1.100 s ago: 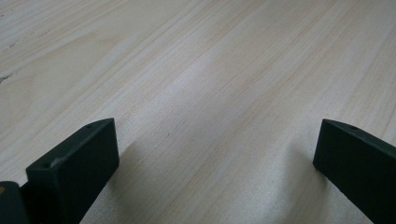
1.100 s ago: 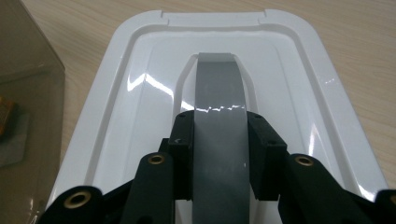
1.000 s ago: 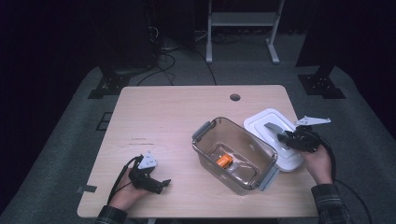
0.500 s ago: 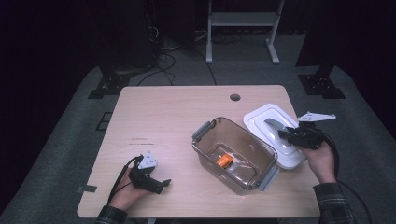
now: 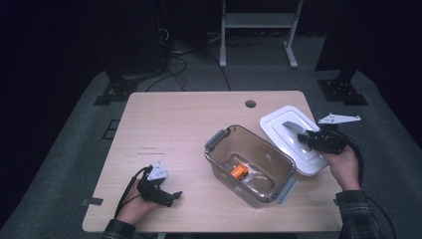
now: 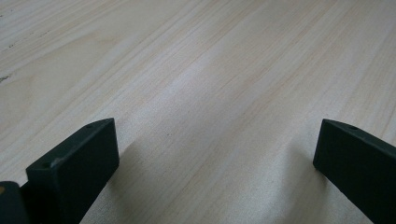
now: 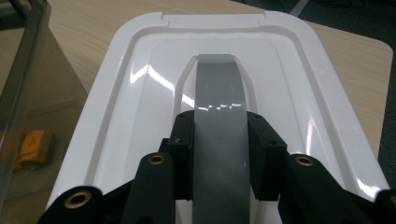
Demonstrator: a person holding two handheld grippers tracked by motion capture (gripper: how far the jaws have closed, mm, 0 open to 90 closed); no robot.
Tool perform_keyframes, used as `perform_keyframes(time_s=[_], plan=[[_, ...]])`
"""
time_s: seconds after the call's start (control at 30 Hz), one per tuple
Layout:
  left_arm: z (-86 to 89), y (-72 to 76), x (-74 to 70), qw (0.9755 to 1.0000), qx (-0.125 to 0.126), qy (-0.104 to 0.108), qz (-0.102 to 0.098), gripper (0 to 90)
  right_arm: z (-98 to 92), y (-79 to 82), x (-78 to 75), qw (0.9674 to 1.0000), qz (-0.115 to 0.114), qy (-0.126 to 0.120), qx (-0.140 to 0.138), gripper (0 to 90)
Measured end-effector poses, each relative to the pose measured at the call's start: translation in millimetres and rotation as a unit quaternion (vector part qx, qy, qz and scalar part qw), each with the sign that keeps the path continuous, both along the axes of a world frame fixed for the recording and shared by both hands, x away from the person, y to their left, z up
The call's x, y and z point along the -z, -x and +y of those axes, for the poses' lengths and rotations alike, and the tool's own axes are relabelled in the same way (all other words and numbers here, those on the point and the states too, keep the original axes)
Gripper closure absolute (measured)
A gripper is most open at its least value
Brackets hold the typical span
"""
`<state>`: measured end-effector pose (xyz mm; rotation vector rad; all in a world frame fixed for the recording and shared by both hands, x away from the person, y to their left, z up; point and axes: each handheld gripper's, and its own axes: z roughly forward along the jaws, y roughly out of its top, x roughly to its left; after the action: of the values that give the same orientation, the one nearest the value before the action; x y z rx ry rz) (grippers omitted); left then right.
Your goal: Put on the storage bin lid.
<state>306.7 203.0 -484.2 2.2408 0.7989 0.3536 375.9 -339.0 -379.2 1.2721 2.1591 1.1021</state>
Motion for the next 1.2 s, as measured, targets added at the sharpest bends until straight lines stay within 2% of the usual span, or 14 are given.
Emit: perform_keyframes(time_s=[0.67, 1.2], plan=[[-0.3, 0.2, 0.2, 1.0000, 0.000, 0.002, 0.000, 0.0, -8.8, 0.2, -21.1, 1.0000, -0.003, -0.004, 0.005, 66.2], [-0.3, 0.2, 0.2, 1.0000, 0.000, 0.002, 0.000, 0.0, -3.3, 9.5, -34.5, 0.9998, -0.007, -0.018, 0.000, 66.2]])
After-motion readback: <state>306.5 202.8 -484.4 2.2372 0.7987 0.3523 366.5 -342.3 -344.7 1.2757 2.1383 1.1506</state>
